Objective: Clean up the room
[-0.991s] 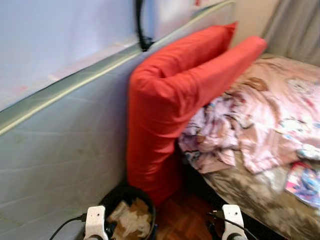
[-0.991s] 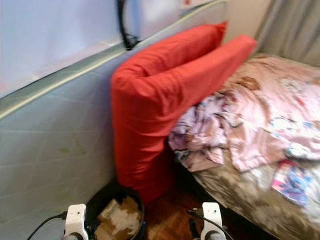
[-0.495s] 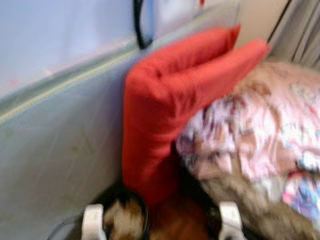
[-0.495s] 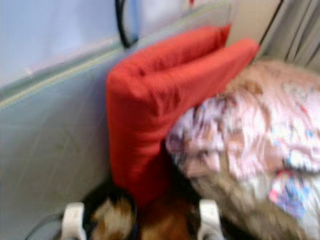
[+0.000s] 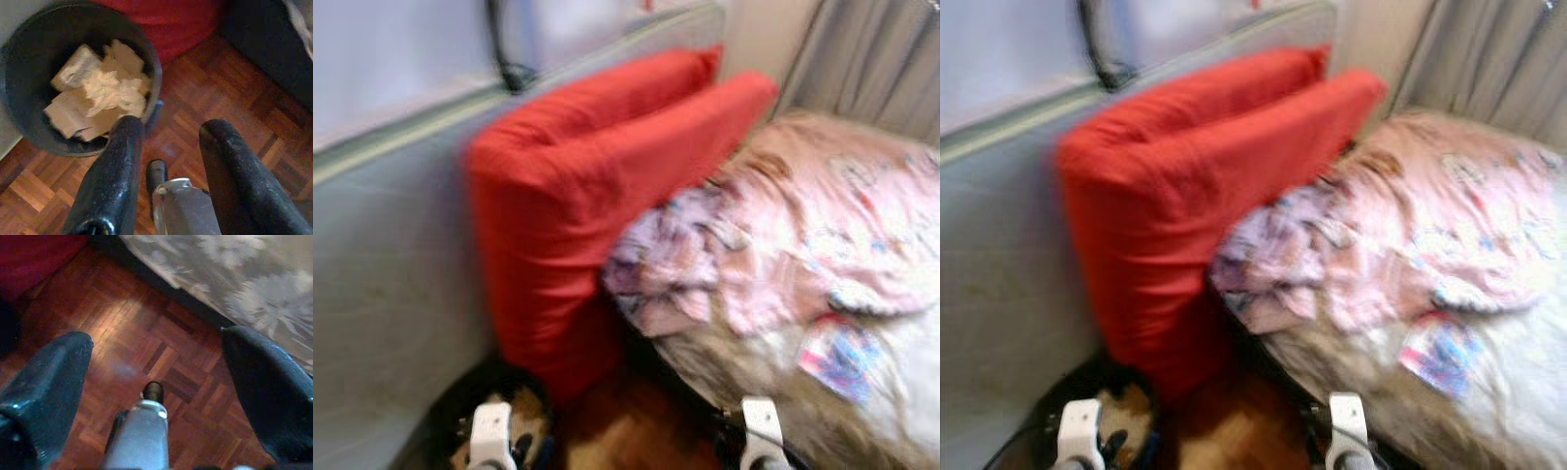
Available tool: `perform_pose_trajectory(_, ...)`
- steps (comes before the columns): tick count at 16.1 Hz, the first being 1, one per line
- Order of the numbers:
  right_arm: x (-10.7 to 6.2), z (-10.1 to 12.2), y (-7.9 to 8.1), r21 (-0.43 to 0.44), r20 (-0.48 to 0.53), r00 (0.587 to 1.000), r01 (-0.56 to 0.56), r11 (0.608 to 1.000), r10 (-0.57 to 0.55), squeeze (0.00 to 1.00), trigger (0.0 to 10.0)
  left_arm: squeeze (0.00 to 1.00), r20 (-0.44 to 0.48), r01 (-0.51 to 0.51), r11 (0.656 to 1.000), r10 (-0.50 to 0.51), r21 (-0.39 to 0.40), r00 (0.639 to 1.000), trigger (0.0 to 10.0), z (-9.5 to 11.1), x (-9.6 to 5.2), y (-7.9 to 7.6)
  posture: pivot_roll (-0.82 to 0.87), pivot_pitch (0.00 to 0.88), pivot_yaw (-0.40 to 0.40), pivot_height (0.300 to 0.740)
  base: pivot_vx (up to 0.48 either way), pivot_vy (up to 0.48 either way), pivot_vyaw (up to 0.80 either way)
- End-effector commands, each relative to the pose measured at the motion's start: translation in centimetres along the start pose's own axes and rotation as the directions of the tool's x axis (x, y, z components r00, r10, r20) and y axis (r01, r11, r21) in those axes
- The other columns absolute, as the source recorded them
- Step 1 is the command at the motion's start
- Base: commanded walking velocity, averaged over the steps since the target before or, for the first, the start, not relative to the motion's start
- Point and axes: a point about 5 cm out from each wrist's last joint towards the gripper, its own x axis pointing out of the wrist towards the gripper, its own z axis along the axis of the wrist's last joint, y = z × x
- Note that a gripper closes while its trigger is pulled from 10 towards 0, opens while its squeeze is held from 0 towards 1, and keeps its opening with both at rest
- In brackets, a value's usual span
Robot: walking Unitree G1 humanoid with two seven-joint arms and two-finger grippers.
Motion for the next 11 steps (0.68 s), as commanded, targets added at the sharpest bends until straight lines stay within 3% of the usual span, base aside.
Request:
perform_pose_trajectory(1, -1.22, -3.14, -2.39, 0.044, -0.055, 0.998, -0.033, 0.998, 0.035, 0.0, 10.0, 0.0, -0.195, 0.101, 0.982, -0.069, 0.157, 0.978, 10.0, -2.93, -0.43, -1.79, 0.02, 0.029, -0.037, 0.74, 0.0, -0.281, -0.67)
perform_pose_trajectory(3, -1.22, -3.11, -2.38, 0.046, -0.05, 0.998, -0.033, 0.998, 0.035, 0.0, 10.0, 0.0, -0.194, 0.102, 0.983, -0.071, 0.155, 0.978, 10.0, -2.92, -0.43, -1.81, 0.02, 0.029, -0.037, 0.74, 0.0, -0.283, -0.63)
perform_pose_trajectory(11, -1.2, -2.89, -2.5, 0.043, -0.035, 0.999, -0.025, 0.999, 0.027, 0.0, 10.0, 0.0, -0.192, 0.1, 0.984, -0.071, 0.146, 0.979, 10.0, -2.87, -0.4, -1.9, 0.02, 0.037, -0.04, 0.74, 0.0, -0.281, 0.0)
